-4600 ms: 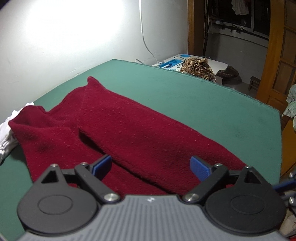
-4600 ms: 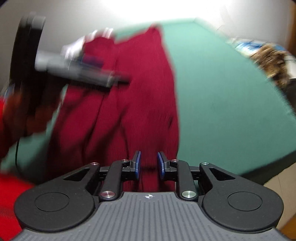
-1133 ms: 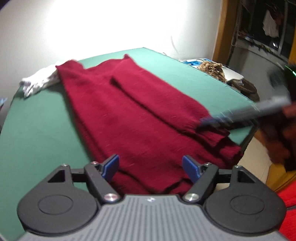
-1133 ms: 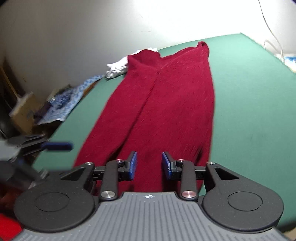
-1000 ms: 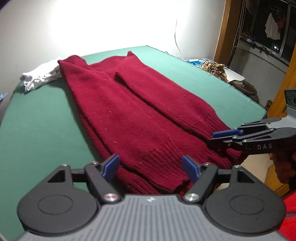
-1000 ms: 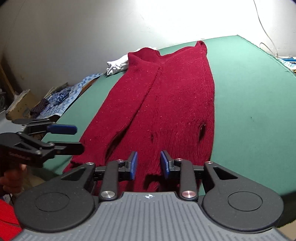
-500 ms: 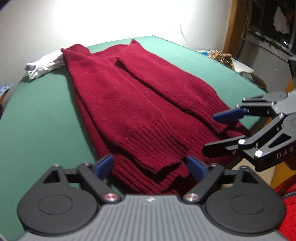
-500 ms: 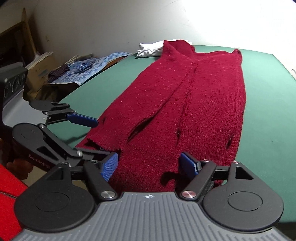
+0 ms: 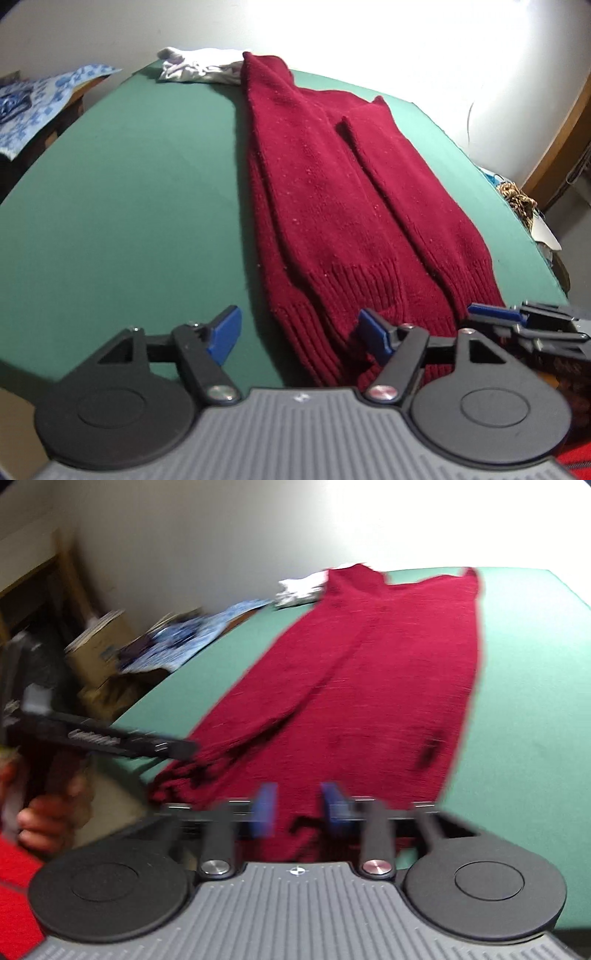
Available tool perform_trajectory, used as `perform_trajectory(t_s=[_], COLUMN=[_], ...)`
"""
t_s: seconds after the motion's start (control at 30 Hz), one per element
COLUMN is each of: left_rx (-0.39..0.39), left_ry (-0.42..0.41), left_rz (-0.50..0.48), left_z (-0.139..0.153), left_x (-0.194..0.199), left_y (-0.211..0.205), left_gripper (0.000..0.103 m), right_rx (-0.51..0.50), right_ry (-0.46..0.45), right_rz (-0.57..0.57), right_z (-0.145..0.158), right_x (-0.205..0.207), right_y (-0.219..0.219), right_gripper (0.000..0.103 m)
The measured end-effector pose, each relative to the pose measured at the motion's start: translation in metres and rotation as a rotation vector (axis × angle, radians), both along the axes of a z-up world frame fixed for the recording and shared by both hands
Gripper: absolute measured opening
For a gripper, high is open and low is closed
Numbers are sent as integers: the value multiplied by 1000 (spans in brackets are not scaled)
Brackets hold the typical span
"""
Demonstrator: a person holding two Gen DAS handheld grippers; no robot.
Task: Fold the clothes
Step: 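Grasp the folded sweater end with the right gripper and straighten it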
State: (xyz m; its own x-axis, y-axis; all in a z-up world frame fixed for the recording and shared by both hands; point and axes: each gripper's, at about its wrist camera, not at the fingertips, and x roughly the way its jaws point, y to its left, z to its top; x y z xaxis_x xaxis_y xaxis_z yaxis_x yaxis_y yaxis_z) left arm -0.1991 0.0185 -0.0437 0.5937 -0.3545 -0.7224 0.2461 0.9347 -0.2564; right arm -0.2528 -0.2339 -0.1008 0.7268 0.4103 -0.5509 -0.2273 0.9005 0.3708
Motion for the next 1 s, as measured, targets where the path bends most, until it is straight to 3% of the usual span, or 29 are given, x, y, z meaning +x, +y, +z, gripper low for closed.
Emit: perform_trajectory(t_s=[0.1, 0.17, 0.23, 0.33, 0.37, 0.5, 0.6, 0.63, 0.7, 0.83, 1.0], left_rx=[0, -27, -91, -152, -174, -236, -262, -271, -289, -303, -305], left_ry=[5, 29, 58, 59, 77, 114, 113, 125, 148, 147, 162], left_rz=[-14, -31, -57, -34, -21, 34, 18, 10, -8, -41, -98], left_z=[1, 2, 5, 6, 3, 1, 3, 1, -3, -5, -5], left_x=[-3, -4, -6, -8, -6, -5, -8, -6, -4, 6, 17], left_y=[-4, -5, -2, 4, 8, 25, 33, 33, 33, 23, 17], left_gripper=[85, 82, 70, 73, 73, 70, 73, 73, 74, 92, 98], right_rx=[99, 61, -16, 31, 48, 128, 206, 212, 220, 202, 179], right_ry=[16, -2, -31, -83, -69, 37, 98, 117, 150, 151, 158], right_rz=[-31, -25, -9, -47, -79, -181, -213, -213, -213, -218, -236], right_z=[-7, -4, 6, 23, 25, 19, 9, 6, 2, 1, 3], right_x=[-1, -4, -8, -21, -23, -29, -33, -33, -31, -27, -22], right_y=[-13, -8, 1, -11, -17, -42, -52, -52, -51, -47, -43], right_gripper=[1, 2, 7, 9, 16, 17, 23, 31, 33, 33, 33])
